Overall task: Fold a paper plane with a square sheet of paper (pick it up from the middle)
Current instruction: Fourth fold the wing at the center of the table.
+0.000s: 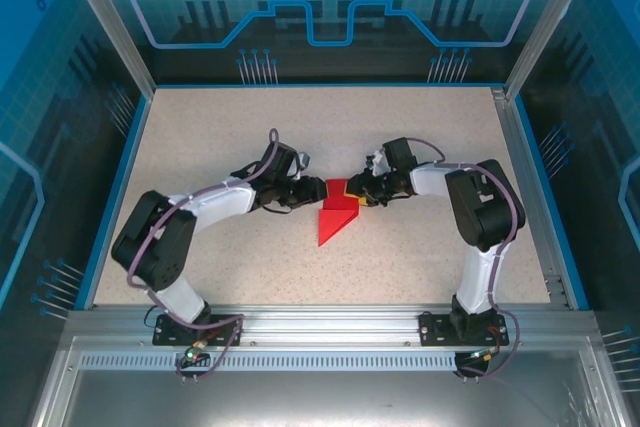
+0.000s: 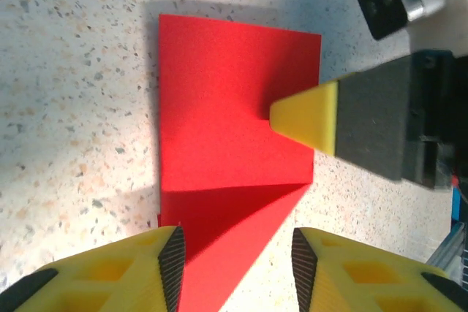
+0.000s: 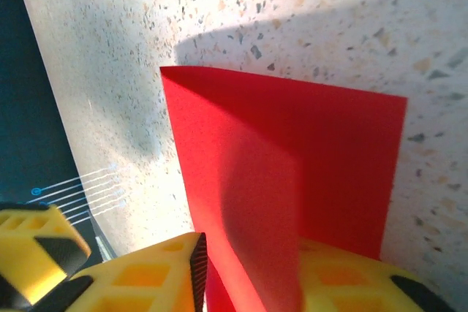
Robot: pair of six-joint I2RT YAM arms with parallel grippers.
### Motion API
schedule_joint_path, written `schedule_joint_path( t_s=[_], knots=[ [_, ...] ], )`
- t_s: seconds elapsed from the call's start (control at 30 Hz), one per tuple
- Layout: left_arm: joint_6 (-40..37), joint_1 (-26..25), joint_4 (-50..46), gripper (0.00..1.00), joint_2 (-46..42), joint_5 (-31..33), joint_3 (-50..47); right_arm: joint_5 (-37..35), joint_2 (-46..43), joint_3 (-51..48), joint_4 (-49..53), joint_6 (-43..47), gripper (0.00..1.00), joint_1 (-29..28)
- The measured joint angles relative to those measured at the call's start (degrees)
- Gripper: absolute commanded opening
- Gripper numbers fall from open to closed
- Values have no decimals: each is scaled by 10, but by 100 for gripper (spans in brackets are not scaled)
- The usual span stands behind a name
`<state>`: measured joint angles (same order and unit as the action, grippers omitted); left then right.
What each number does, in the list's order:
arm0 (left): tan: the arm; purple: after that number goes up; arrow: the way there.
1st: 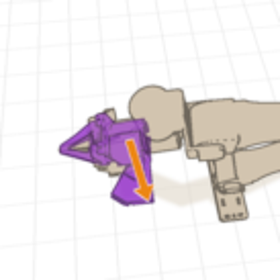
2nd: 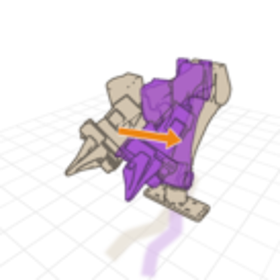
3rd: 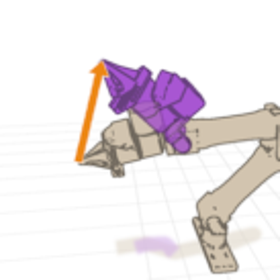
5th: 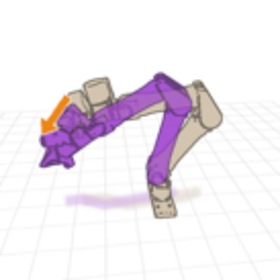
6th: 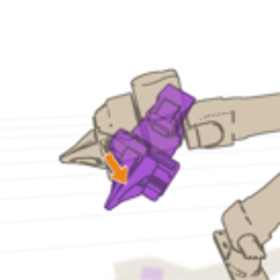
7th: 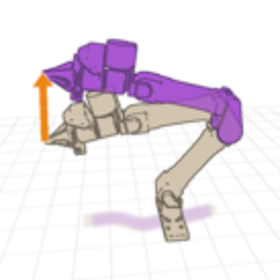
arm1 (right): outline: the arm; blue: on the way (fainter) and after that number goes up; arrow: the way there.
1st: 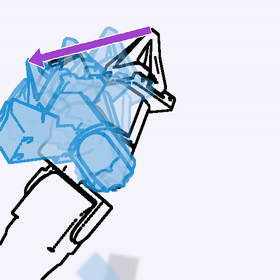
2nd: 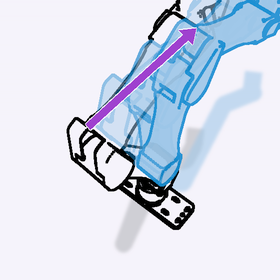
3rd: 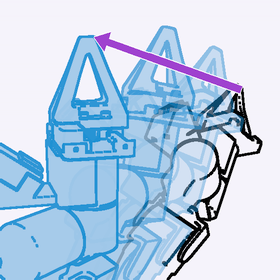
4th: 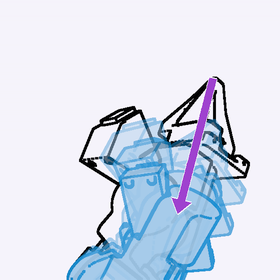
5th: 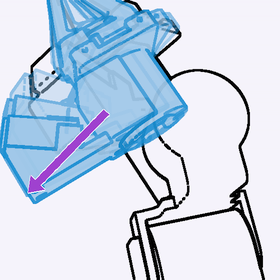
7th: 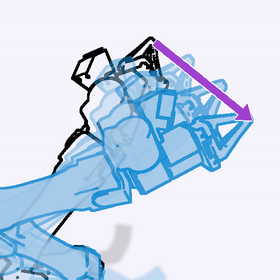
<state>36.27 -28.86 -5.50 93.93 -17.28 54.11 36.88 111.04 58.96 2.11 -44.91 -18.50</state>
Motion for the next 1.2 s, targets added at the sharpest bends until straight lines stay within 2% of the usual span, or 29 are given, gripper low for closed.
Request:
schedule_joint_path(
  t_s=[0.23, 0.33, 0.57, 0.77, 1.0, 1.2],
  knots=[
    [-2, -148, -45, 50, -12, 124, -2, 27, 0, 5, 13, 16, 28, 9],
    [-2, -179, -61, 51, 2, 177, -2, 39, 0, 5, 14, 17, 28, 9],
    [-4, -214, -92, 53, 52, 282, 21, 58, 0, 7, 16, 17, 27, 9],
    [-13, -240, -111, 54, 83, 340, 57, 66, 0, 8, 19, 16, 27, 9],
    [-19, -246, -125, 54, 101, 385, 59, 72, -2, 17, 20, 12, 23, 9],
    [-23, -246, -129, 51, 108, 396, 63, 72, -6, 19, 21, 10, 20, 9]
  ],
)
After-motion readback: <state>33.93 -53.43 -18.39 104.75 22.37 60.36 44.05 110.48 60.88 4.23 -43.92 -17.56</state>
